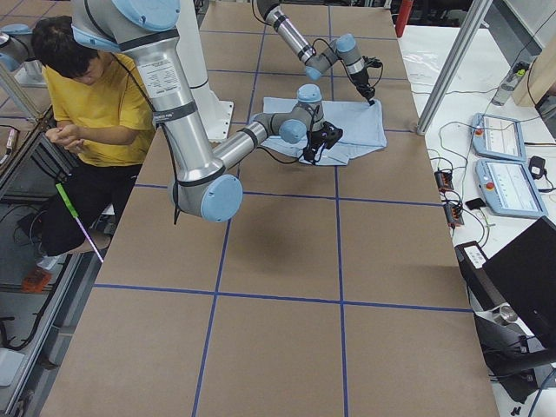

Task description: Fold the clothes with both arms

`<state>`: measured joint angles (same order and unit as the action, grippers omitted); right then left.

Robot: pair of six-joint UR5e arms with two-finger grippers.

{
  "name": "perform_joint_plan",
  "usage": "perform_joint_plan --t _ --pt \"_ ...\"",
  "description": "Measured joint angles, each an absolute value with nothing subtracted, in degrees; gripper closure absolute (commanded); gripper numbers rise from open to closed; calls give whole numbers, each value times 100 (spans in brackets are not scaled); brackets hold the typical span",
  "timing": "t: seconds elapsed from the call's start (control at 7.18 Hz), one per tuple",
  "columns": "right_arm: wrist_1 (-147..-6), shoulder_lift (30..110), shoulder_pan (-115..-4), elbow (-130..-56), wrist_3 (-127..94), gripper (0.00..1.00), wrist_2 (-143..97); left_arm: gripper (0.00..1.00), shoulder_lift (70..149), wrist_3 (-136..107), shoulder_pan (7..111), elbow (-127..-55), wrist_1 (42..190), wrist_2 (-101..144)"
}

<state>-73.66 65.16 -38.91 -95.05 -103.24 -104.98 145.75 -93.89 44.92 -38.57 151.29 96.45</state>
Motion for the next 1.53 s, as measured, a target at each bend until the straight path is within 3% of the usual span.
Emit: perform_joint_plan --t 0.28,0.7,0.98,1.53 --pt "-7283 6448 -3784 -9491 -10338 0 -10423 0 14601 -9432 4601 -3830 15289 9634" --pt "-6999 6129 -3110 -9375 -10082 0 -9696 0 13426 -9064 4689 -5385 15272 10181" --pt "-7005 5926 -2520 -9275 -8664 0 -8976 0 12704 -8708 4729 -6206 15245 10565" --pt "-7138 5314 -2084 -9138 -7957 0 -8159 0 12239 -8640 4723 -6695 15292 10908"
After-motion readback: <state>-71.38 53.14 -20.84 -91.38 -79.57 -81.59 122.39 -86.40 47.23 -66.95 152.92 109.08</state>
